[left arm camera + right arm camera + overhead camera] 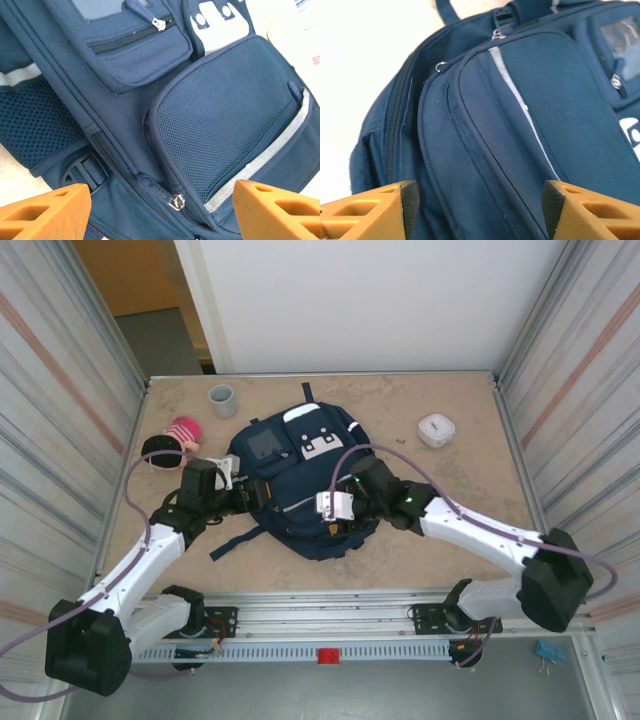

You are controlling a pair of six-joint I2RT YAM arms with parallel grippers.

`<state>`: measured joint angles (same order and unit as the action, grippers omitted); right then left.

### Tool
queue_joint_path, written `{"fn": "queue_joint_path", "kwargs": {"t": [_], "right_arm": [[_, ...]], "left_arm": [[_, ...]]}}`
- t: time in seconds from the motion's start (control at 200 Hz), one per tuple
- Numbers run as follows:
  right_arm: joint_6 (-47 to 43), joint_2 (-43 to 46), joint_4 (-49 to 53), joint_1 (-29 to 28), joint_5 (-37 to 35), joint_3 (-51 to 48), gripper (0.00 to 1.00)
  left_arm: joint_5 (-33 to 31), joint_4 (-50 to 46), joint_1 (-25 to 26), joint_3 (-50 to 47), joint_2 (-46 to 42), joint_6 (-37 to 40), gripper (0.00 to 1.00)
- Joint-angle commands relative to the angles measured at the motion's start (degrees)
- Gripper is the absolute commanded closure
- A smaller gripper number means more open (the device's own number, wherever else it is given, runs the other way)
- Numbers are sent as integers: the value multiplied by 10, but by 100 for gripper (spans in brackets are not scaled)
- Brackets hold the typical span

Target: Pack books, pencil case, and school supplies into a backpack

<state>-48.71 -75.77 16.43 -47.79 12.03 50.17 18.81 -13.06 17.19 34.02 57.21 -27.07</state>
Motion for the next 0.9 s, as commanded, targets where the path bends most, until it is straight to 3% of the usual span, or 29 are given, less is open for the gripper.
{"fn": "queue_joint_path", "kwargs": {"t": [0.0, 0.11, 0.18, 0.321, 0.406, 0.626, 0.737, 0.897], "right_arm": [[-100, -52, -72, -11, -35, 12, 34], [-115, -106, -170, -9, -74, -18, 37], [-116, -124, -206, -8, -83, -26, 46], [-114, -110, -190, -5, -73, -19, 86], [-113, -75, -136, 5, -50, -3, 100], [-88, 11, -42, 73, 57, 33, 100], [-76, 13, -17, 104, 93, 52, 100], [-64, 1, -22, 116, 117, 58, 100]], "left_arm": [[9, 14, -4, -4, 4, -2, 26], [9, 15, -5, -4, 11, -1, 26], [9, 12, -5, -2, 15, 2, 27], [4, 8, -6, -2, 15, 28, 28], [14, 20, -5, -3, 12, 65, 29], [156, 102, -5, -23, 14, 256, 29], [219, 48, -5, 13, 30, 395, 30], [236, -39, 2, 60, 63, 552, 33]]}}
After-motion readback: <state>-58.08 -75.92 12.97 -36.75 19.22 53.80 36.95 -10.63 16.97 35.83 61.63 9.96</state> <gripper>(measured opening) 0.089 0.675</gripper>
